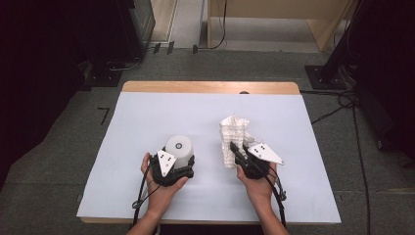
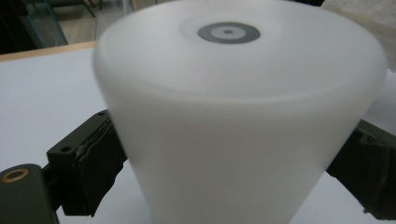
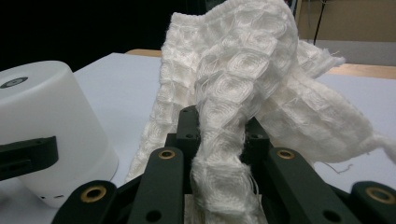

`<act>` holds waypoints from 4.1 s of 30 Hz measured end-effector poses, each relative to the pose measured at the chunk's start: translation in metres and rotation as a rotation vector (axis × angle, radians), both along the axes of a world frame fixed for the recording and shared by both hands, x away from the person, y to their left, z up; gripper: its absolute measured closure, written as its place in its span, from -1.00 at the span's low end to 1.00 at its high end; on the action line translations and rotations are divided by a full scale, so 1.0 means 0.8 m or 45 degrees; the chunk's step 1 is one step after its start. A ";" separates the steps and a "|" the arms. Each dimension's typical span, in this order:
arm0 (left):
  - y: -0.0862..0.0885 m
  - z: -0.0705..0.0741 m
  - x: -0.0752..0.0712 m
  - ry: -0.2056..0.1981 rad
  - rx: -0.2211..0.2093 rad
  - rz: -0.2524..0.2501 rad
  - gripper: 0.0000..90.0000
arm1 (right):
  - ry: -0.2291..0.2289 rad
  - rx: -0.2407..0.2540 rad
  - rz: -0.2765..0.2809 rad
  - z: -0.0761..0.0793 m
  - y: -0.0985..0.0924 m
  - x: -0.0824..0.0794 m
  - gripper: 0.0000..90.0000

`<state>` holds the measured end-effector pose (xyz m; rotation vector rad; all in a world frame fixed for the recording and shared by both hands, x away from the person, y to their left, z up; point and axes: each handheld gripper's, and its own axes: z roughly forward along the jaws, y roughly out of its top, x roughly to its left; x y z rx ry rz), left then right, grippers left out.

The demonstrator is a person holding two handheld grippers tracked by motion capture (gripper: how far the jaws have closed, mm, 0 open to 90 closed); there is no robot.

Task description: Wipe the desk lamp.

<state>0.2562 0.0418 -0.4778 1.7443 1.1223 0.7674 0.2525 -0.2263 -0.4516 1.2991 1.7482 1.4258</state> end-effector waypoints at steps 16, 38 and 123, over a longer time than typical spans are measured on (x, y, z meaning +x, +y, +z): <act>0.026 0.007 0.015 0.051 -0.176 -0.234 -0.80 | 0.001 0.001 0.035 0.000 0.007 -0.002 0.66; 0.041 0.027 0.023 0.219 -0.509 -0.829 -0.81 | -0.151 0.038 0.345 0.040 0.062 -0.036 0.67; 0.006 -0.003 0.011 0.061 0.021 -0.122 -0.84 | -0.089 -0.002 0.098 0.017 0.008 -0.009 0.66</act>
